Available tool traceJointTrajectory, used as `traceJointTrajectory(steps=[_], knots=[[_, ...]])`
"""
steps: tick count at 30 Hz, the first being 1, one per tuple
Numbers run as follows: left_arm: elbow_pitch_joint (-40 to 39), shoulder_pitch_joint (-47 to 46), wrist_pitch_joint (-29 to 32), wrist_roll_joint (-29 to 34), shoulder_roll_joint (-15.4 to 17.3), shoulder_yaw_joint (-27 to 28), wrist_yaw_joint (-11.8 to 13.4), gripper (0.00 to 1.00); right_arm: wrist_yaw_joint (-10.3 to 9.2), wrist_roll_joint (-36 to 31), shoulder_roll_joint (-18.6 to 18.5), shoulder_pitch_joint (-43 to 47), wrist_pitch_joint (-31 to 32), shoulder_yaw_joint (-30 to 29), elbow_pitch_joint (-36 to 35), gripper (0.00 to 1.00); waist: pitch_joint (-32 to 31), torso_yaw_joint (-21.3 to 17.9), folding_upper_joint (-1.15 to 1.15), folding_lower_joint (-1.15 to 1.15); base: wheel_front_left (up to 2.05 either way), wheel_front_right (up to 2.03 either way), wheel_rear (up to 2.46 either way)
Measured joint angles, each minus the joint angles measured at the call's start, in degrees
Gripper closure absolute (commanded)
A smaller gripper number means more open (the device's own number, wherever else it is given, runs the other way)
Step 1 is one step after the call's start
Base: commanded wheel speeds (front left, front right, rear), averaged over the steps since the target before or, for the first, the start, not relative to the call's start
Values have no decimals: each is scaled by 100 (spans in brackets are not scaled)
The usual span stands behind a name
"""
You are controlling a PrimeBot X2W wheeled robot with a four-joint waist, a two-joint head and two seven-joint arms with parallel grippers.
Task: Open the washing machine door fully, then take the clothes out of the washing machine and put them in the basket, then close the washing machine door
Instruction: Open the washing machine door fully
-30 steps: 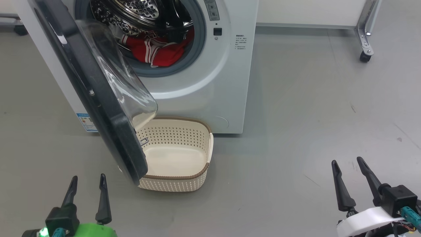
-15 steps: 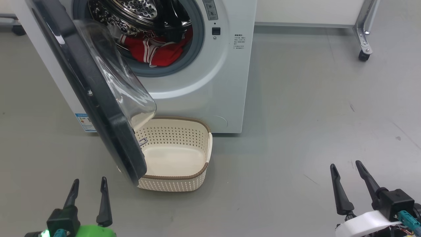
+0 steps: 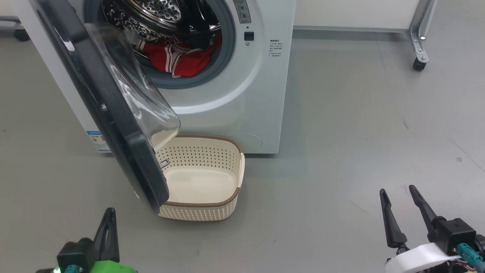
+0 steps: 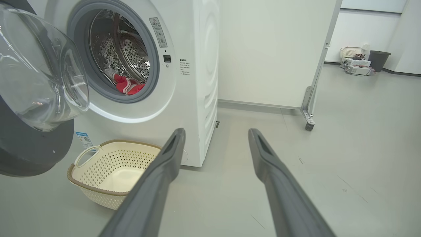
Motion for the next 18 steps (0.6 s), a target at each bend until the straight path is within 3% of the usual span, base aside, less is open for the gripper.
traceJointTrajectory(steps=[3,18], knots=[[0,-1,0,-235,-1,16,0,100,2,-43,4,2,0,-18,5,0,2,9,0,0,0,0,0],[-680,-365,-1,-259,-8,246,-43,100,62,-147,55,3,0,-110,13,0,44,45,0,0,0,0,0]])
